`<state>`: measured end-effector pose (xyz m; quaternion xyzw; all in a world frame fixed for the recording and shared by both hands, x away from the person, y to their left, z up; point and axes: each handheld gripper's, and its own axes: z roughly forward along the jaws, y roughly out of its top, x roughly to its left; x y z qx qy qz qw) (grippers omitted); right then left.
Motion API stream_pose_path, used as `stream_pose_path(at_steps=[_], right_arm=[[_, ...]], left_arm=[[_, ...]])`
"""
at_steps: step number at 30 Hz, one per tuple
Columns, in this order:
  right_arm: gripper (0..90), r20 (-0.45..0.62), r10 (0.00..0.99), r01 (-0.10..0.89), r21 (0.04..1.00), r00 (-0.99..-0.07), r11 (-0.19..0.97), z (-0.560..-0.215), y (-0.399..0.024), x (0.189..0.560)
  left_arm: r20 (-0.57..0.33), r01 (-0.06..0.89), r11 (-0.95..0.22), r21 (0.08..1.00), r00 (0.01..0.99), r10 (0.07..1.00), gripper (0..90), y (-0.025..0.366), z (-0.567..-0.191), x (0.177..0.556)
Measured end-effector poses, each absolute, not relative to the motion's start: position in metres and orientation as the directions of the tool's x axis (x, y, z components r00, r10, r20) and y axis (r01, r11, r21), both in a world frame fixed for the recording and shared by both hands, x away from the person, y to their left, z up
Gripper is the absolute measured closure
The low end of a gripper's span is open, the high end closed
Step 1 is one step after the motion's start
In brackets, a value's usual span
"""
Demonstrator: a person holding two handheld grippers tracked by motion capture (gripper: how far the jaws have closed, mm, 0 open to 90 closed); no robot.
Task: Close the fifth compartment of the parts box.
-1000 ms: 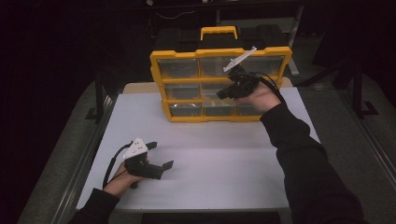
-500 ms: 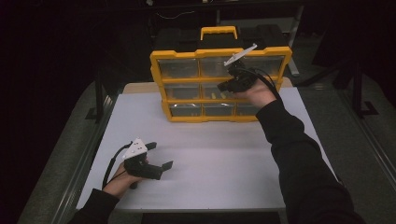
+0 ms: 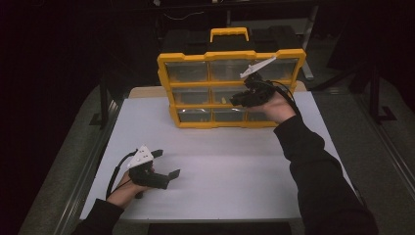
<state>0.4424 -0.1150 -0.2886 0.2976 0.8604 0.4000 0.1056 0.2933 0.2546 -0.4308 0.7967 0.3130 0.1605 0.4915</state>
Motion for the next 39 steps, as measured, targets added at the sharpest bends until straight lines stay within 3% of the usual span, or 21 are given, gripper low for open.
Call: stream_pose_path(at_steps=[8, 10, 18, 28, 39], right_arm=[[54.7, 0.073, 0.602, 0.433, 0.763, -0.795, 0.480, -0.301, -0.127, 0.425], [44.8, 0.076, 0.605, 0.433, 0.768, -0.793, 0.472, -0.309, -0.131, 0.416], [28.6, 0.087, 0.620, 0.435, 0.787, -0.780, 0.436, -0.330, -0.142, 0.395], [14.0, 0.108, 0.640, 0.450, 0.799, -0.761, 0.400, -0.361, -0.156, 0.367], [5.6, 0.114, 0.676, 0.472, 0.799, -0.728, 0.373, -0.393, -0.176, 0.341]], left_arm=[[-0.047, 0.340, -0.328, 0.881, 0.754, 0.655, 0.0, 0.255, -0.431, 0.292], [-0.047, 0.341, -0.329, 0.881, 0.754, 0.655, 0.0, 0.255, -0.431, 0.292], [-0.044, 0.340, -0.334, 0.879, 0.756, 0.654, 0.0, 0.254, -0.431, 0.292], [-0.045, 0.343, -0.337, 0.877, 0.757, 0.652, 0.0, 0.254, -0.432, 0.292], [-0.043, 0.344, -0.344, 0.873, 0.759, 0.649, 0.0, 0.254, -0.432, 0.292]])
